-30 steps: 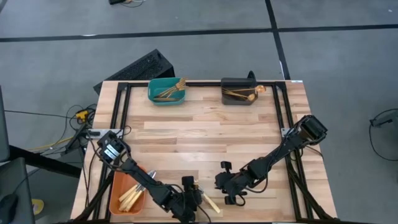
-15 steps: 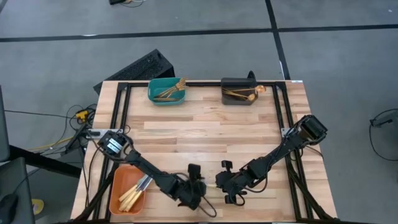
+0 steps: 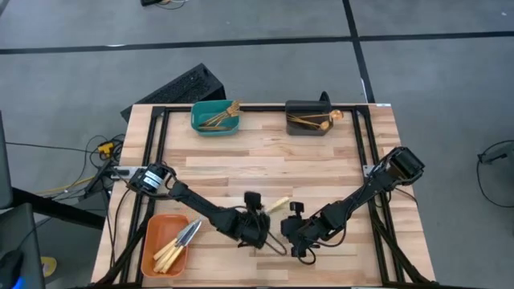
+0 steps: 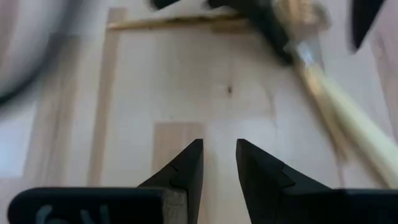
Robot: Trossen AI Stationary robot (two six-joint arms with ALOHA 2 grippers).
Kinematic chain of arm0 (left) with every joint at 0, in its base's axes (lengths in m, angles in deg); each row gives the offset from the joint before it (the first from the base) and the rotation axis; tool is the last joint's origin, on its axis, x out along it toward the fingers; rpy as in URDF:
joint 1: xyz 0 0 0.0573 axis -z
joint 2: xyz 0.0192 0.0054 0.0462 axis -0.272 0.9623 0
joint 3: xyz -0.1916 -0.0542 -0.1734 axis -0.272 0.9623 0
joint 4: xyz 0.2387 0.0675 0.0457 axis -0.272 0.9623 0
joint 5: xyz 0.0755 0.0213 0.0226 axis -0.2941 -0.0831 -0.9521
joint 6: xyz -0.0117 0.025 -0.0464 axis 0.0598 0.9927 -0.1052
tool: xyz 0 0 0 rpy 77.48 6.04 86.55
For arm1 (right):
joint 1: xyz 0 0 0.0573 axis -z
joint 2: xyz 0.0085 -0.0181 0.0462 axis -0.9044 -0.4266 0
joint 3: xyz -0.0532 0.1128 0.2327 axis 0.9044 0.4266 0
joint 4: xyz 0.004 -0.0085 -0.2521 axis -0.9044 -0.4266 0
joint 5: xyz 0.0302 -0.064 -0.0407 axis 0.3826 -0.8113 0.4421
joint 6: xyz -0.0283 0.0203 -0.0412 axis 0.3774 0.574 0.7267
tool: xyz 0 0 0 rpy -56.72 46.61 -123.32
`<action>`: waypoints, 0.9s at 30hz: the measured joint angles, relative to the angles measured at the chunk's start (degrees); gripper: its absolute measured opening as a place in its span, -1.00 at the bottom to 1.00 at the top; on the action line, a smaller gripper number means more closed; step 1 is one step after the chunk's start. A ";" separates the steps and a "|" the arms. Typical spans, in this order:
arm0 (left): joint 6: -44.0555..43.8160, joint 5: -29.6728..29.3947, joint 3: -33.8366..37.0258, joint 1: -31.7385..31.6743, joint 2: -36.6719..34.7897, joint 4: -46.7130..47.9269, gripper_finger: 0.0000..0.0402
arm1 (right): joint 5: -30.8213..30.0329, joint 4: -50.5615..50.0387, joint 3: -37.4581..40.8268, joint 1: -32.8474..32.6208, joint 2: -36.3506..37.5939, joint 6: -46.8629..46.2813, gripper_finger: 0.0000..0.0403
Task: Sort silverware by color (type)
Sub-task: Move the silverware to the center of the table, then put the gold fork into the green bin
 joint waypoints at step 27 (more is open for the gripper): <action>-54.78 -14.96 0.50 7.97 -14.28 27.59 -0.02 | -3.26 10.79 0.03 13.89 -0.06 10.41 -0.40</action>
